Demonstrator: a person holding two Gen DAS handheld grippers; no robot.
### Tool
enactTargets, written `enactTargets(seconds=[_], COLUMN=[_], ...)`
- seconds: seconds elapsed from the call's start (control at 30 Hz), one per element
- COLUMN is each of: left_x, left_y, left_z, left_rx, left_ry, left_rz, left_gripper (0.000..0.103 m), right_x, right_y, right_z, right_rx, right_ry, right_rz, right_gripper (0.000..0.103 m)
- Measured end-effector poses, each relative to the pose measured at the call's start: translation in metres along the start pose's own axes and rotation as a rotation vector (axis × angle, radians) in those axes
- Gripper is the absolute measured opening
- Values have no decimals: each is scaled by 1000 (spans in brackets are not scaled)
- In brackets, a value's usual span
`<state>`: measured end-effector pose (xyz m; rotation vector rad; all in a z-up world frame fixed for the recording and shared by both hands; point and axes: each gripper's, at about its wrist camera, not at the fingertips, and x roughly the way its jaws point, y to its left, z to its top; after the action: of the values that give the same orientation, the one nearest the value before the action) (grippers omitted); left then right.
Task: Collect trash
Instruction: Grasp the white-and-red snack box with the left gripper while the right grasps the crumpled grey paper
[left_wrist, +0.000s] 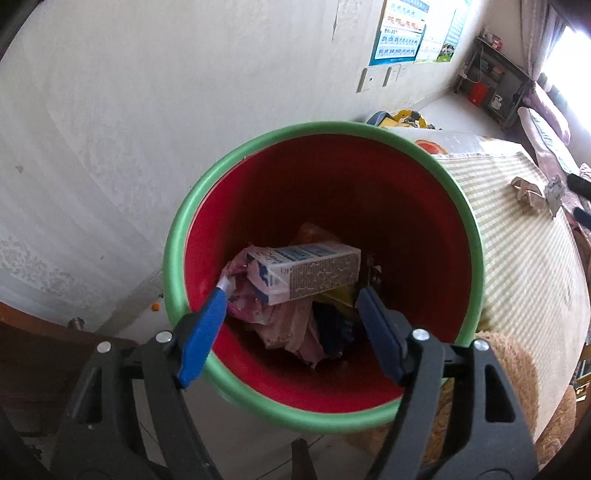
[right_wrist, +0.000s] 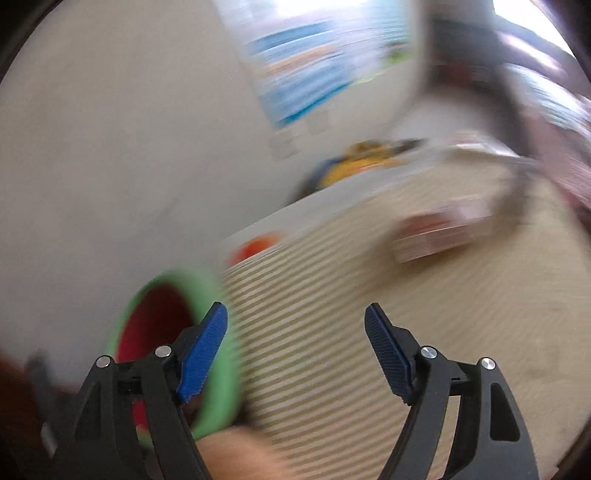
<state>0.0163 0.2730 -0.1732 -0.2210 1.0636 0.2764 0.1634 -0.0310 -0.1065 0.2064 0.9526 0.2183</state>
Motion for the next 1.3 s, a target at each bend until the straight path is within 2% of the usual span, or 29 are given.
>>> enactTargets(seconds=[0.03, 0.13, 0.23, 0.33, 0.5, 0.53, 0.57, 0.6, 0.7, 0.77, 0.87, 0.93, 1.0, 1.17, 1.3], left_x=[-1, -4, -7, -8, -11, -9, -7, -5, 5, 14, 35, 49, 62, 95, 109], left_y=[-3, -15, -41, -73, -144, -159, -175, -188, -233, -261, -305, -328, -355, -389, -399], left_z=[1, 7, 15, 22, 40, 45, 51, 55, 70, 78, 86, 89, 94, 103, 103], left_rx=[3, 26, 91, 164, 338, 371, 403, 430, 554, 634, 785, 874, 938, 947, 905], left_ry=[-9, -35, -62, -80, -129, -133, -136, -140, -159, -157, -148, -155, -140, -43, 31], left_rz=[4, 1, -11, -42, -130, -151, -169, -180, -203, -221, -214, -173, -182, -196, -223], left_gripper=[71, 71, 75, 77, 85, 89, 90, 90, 90, 90, 91, 91, 91, 89, 76], right_x=[2, 16, 40, 63, 101, 110, 112, 113, 84, 54, 9, -13, -33, -55, -66], right_y=[-35, -107, -155, -177, -203, -212, -215, -219, -226, -226, -228, -231, -230, -219, -206], right_z=[15, 44, 70, 90, 105, 106, 109, 110, 99, 76, 27, -6, -40, -83, -83], right_rx=[40, 145, 198, 215, 262, 281, 294, 309, 316, 298, 297, 314, 335, 328, 249], right_ry=[-46, -83, -75, -52, 7, 34, 54, 64, 5, -22, -34, -25, -12, 37, 25], right_rz=[-94, -231, -310, -314, -251, -227, -203, -166, -79, -5, 76, 99, 108, 79, 51], right_gripper=[76, 79, 80, 81, 81, 63, 41, 42, 38, 38, 38, 39, 39, 39, 40])
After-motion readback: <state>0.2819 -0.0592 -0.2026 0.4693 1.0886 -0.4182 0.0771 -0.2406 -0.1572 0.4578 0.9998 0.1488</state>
